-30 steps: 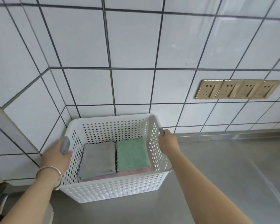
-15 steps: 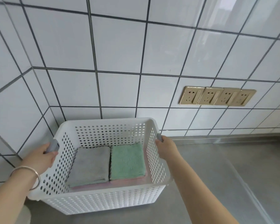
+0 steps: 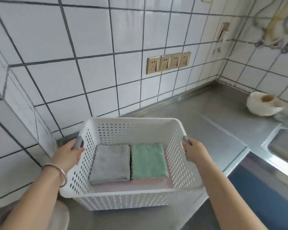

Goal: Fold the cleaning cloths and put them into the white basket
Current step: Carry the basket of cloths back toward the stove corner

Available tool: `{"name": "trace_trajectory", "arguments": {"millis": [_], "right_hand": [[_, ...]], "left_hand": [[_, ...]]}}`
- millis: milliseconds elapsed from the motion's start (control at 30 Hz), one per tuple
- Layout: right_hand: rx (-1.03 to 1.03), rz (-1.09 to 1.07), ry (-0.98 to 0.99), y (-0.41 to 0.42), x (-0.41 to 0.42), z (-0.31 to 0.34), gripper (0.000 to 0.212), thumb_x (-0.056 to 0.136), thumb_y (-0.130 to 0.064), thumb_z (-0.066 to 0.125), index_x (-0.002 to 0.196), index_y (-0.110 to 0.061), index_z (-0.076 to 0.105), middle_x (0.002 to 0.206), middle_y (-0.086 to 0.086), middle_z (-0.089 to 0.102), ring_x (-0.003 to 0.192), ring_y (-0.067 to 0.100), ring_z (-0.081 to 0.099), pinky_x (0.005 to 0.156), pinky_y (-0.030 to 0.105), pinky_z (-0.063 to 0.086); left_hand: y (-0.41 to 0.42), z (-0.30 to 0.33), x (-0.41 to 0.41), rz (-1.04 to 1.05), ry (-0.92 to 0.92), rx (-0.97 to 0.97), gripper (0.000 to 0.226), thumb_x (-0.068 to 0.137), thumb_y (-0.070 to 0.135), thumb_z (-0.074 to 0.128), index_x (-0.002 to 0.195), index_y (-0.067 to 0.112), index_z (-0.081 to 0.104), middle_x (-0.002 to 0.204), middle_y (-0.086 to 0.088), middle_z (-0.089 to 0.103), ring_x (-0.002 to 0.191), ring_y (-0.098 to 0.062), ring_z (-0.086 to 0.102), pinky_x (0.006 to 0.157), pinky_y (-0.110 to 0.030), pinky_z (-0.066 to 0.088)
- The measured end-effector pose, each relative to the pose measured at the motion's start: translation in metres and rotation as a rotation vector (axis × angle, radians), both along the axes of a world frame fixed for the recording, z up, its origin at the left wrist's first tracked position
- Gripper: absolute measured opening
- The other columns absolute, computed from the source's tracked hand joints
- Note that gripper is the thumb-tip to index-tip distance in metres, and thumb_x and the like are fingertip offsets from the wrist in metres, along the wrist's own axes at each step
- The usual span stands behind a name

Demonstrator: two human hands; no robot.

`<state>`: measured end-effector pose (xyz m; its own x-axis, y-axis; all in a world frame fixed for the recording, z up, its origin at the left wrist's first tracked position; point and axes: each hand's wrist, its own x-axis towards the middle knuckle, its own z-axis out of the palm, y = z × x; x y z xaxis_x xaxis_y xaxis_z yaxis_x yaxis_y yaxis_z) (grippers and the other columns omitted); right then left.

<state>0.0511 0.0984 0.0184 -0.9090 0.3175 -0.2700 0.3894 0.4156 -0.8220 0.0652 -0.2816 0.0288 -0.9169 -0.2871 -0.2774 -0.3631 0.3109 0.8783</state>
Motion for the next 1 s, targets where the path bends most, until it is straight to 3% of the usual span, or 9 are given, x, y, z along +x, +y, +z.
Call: {"name": "trace_trajectory", "arguments": {"millis": [133,333,467,567,700,833,1000], "right_hand": [[-0.015,-0.191,-0.073,0.01,0.111,0.004,0.026,0.096,-0.018,0.046,0.101,0.005,0.058,0.062,0.006,0.042,0.052,0.016,0.037,0.051,0.029,0.032],[0.016,-0.49,-0.087,0.033,0.28,0.016,0.016,0.096,-0.016,0.043,0.098,-0.014,0.059,0.06,0.003,0.045,0.05,0.014,0.038,0.048,0.025,0.035],[0.022,-0.681,-0.083,0.043,0.389,0.014,0.017,0.096,-0.016,0.042,0.095,-0.014,0.059,0.064,0.004,0.047,0.055,0.016,0.04,0.05,0.026,0.035],[0.004,-0.82,-0.08,0.043,0.46,0.012,0.019,0.096,-0.015,0.042,0.087,-0.012,0.058,0.061,0.003,0.045,0.055,0.017,0.038,0.056,0.03,0.033],[-0.03,-1.035,-0.064,0.024,0.58,0.007,0.019,0.096,-0.017,0.042,0.096,-0.013,0.06,0.069,0.001,0.053,0.06,0.014,0.045,0.058,0.027,0.036],[-0.068,-1.231,-0.052,-0.007,0.7,0.008,0.026,0.095,-0.018,0.041,0.108,-0.014,0.063,0.097,0.008,0.066,0.09,0.026,0.062,0.074,0.031,0.043],[-0.06,-1.431,-0.1,-0.048,0.842,0.008,0.028,0.096,-0.021,0.039,0.112,-0.017,0.062,0.1,0.004,0.064,0.089,0.021,0.059,0.063,0.028,0.041]], "left_hand": [[0.023,0.013,0.044,-0.163,-0.017,0.019,0.038,0.094,0.001,0.044,0.13,0.011,0.049,0.062,-0.005,0.045,0.056,-0.016,0.036,0.052,-0.024,0.037],[0.089,0.006,0.099,-0.466,-0.038,0.067,0.043,0.093,-0.004,0.043,0.136,0.004,0.043,0.061,-0.002,0.04,0.054,-0.014,0.03,0.032,-0.01,0.031],[0.141,-0.006,0.135,-0.689,-0.089,0.097,0.042,0.094,-0.006,0.037,0.133,0.007,0.044,0.07,-0.004,0.048,0.054,-0.012,0.029,0.033,-0.012,0.032],[0.175,-0.012,0.165,-0.847,-0.109,0.118,0.037,0.095,-0.002,0.036,0.127,0.012,0.049,0.074,-0.005,0.05,0.054,-0.014,0.029,0.046,-0.022,0.032],[0.222,-0.011,0.233,-1.061,-0.132,0.125,0.034,0.095,0.004,0.041,0.117,0.025,0.056,0.07,-0.004,0.048,0.055,-0.015,0.031,0.055,-0.026,0.03],[0.264,-0.012,0.324,-1.236,-0.154,0.121,0.035,0.094,0.003,0.043,0.12,0.024,0.054,0.067,-0.006,0.049,0.055,-0.016,0.034,0.054,-0.026,0.031],[0.296,-0.017,0.453,-1.442,-0.232,0.114,0.03,0.093,0.003,0.047,0.115,0.018,0.058,0.062,-0.005,0.038,0.053,-0.017,0.03,0.053,-0.027,0.027]]}}
